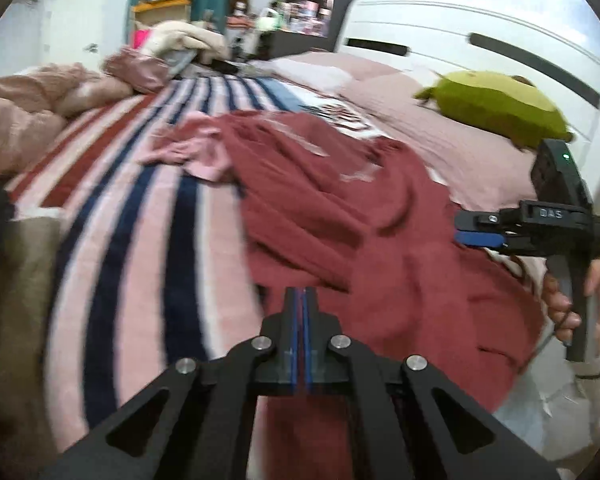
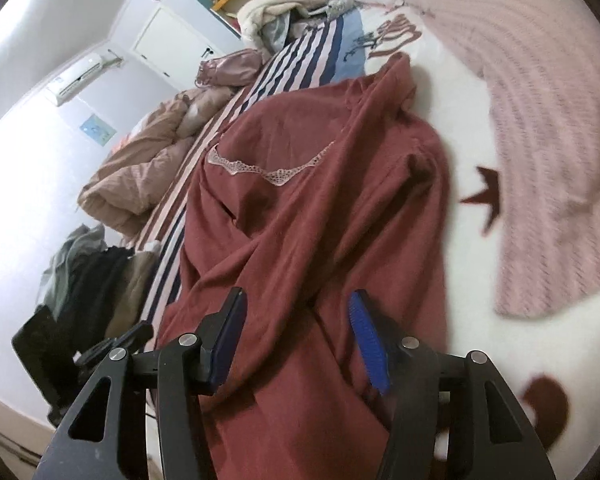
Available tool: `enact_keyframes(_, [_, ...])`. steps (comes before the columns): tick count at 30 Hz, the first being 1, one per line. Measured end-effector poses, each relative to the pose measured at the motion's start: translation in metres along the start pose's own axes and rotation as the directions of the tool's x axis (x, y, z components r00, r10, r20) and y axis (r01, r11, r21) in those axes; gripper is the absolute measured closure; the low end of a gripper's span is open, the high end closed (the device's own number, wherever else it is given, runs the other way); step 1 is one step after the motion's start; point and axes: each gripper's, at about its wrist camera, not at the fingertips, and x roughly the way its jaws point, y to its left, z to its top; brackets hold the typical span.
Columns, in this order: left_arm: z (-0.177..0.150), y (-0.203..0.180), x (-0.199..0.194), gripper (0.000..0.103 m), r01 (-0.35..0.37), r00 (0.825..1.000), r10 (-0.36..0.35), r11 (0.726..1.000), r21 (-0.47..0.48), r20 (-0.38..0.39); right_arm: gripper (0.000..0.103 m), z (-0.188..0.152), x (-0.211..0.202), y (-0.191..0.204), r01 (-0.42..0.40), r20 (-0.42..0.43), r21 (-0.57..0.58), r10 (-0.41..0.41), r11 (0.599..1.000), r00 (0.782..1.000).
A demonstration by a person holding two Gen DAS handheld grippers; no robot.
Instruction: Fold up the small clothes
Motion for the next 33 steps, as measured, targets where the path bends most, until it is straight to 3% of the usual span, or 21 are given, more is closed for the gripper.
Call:
enact_keyframes(2, [0.001, 0.008, -0.001, 0.103, 0.057, 0.998, -0.057, 0.998, -0.027, -0.005, 0.053, 0.008, 0.011, -0.001, -0.012, -0.007, 0.014, 0.012, 1.0, 1.0])
enact_keyframes(3, [0.0, 0.009, -0.001, 0.098, 0.133, 0.991, -0.133, 0.99, -0.045, -0.017, 0.053, 0.01, 0.014, -0.002, -0.008, -0.009, 0.017, 0.009, 1.0, 1.0])
enact_keyframes(5, [-0.004, 0.004, 0.001, 0.047, 0.201, 0.978, -0.202, 0.979, -0.027, -0.049, 0.053, 0.015, 0.024, -0.004, 0.007, -0.017, 0.026, -0.007, 1.0, 1.0])
enact_keyframes(6, [-0.009, -0.002, 0.001, 0.045, 0.211, 0.976, -0.21, 0.978, 0.004, -0.051, 0.053, 0.018, 0.029, -0.004, 0.007, -0.016, 0.028, -0.006, 1.0, 1.0])
enact_keyframes(7, [-0.012, -0.008, 0.003, 0.045, 0.224, 0.973, -0.222, 0.974, 0.024, -0.067, 0.056, 0.02, 0.03, -0.004, 0.008, -0.011, 0.02, -0.008, 1.0, 1.0])
enact_keyframes(9, [-0.018, -0.016, 0.008, 0.056, 0.254, 0.963, -0.25, 0.967, 0.027, -0.1, 0.086, 0.023, 0.031, 0.0, 0.047, 0.017, -0.011, -0.047, 0.999, 0.999])
enact_keyframes(10, [-0.02, -0.017, 0.013, 0.071, 0.255, 0.961, -0.252, 0.967, 0.01, -0.114, 0.1, 0.025, 0.031, 0.0, 0.071, 0.03, -0.022, -0.07, 0.997, 0.997])
enact_keyframes(11, [-0.021, -0.017, 0.016, 0.093, 0.249, 0.961, -0.247, 0.968, 0.001, -0.123, 0.101, 0.027, 0.03, -0.001, 0.08, 0.041, -0.024, -0.079, 0.996, 0.996])
enact_keyframes(12, [-0.022, -0.016, 0.02, 0.101, 0.232, 0.964, -0.231, 0.973, -0.007, -0.132, 0.101, 0.028, 0.028, -0.001, 0.084, 0.056, -0.023, -0.083, 0.996, 0.995])
enact_keyframes(16, [-0.016, -0.008, 0.01, 0.102, 0.204, 0.976, -0.205, 0.979, -0.025, -0.067, 0.102, 0.029, 0.006, -0.003, 0.129, 0.141, -0.037, -0.122, 0.991, 0.982])
enact_keyframes(21, [-0.007, 0.001, 0.0, 0.102, 0.117, 0.993, -0.117, 0.993, -0.011, -0.021, 0.102, 0.033, -0.008, -0.004, 0.123, 0.15, -0.044, -0.115, 0.991, 0.982])
enact_keyframes(24, [-0.01, 0.002, 0.006, 0.092, 0.163, 0.985, -0.163, 0.987, -0.011, -0.063, 0.099, 0.029, -0.005, -0.005, 0.149, 0.12, -0.056, -0.141, 0.987, 0.983])
enact_keyframes(25, [-0.012, 0.004, 0.005, 0.075, 0.175, 0.982, -0.176, 0.984, -0.019, -0.065, 0.098, 0.027, -0.005, -0.007, 0.135, 0.09, -0.051, -0.13, 0.99, 0.987])
enact_keyframes(26, [-0.014, 0.006, 0.004, 0.065, 0.181, 0.981, -0.182, 0.983, -0.027, -0.06, 0.092, 0.025, -0.008, -0.009, 0.113, 0.064, -0.048, -0.11, 0.992, 0.992])
enact_keyframes(27, [-0.016, 0.009, -0.002, 0.064, 0.183, 0.982, -0.184, 0.983, -0.035, -0.052, 0.085, 0.021, -0.017, -0.011, 0.092, 0.044, -0.063, -0.089, 0.994, 0.995])
enact_keyframes(28, [-0.019, 0.015, -0.01, 0.062, 0.182, 0.982, -0.183, 0.983, -0.041, -0.047, 0.066, 0.018, -0.024, -0.01, 0.09, 0.04, -0.084, -0.087, 0.992, 0.995])
enact_keyframes(29, [-0.021, 0.018, -0.015, 0.052, 0.181, 0.982, -0.183, 0.983, -0.041, -0.046, 0.052, 0.013, -0.037, -0.008, 0.1, 0.039, -0.125, -0.096, 0.987, 0.995])
enact_keyframes(31, [-0.025, 0.02, -0.025, 0.036, 0.19, 0.98, -0.192, 0.981, -0.033, -0.045, 0.049, 0.0, -0.057, -0.006, 0.114, 0.026, -0.18, -0.111, 0.977, 0.994])
enact_keyframes(33, [-0.032, 0.024, -0.033, 0.034, 0.217, 0.975, -0.219, 0.975, -0.035, -0.047, 0.049, -0.014, -0.075, -0.009, 0.073, -0.029, -0.196, -0.081, 0.978, 0.996])
